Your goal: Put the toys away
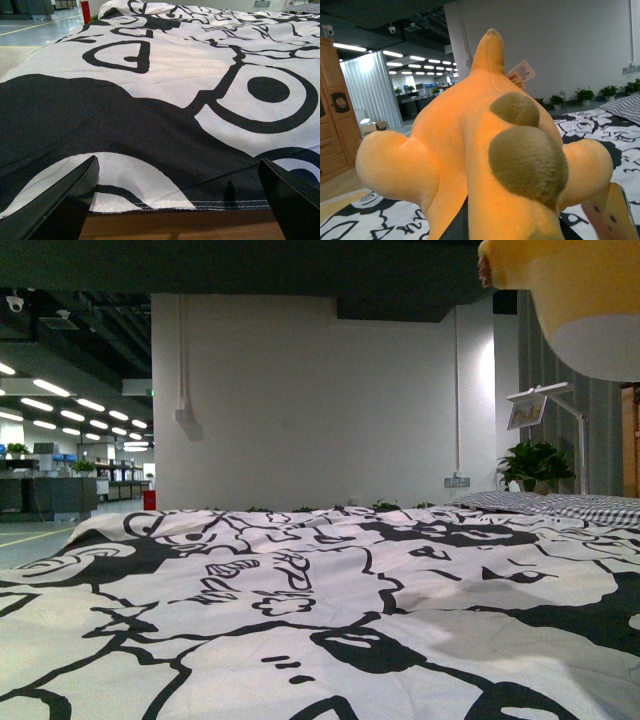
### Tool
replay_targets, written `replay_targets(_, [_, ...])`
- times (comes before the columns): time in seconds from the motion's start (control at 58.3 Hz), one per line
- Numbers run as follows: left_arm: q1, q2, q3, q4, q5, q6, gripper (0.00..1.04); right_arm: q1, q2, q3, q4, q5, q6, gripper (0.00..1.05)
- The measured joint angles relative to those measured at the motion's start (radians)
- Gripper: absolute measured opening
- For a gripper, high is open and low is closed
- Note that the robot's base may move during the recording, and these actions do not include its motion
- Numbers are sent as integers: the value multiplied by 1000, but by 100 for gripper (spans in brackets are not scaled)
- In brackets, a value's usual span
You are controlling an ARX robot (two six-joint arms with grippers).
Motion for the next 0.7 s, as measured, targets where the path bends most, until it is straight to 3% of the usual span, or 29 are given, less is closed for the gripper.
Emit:
replay_targets(0.292, [0,0,0,0,0,0,98,-162,-264,-128,-110,-145,153,7])
replay_targets(0.704, [0,0,0,0,0,0,98,-170,-303,-143,-171,-153,155,7])
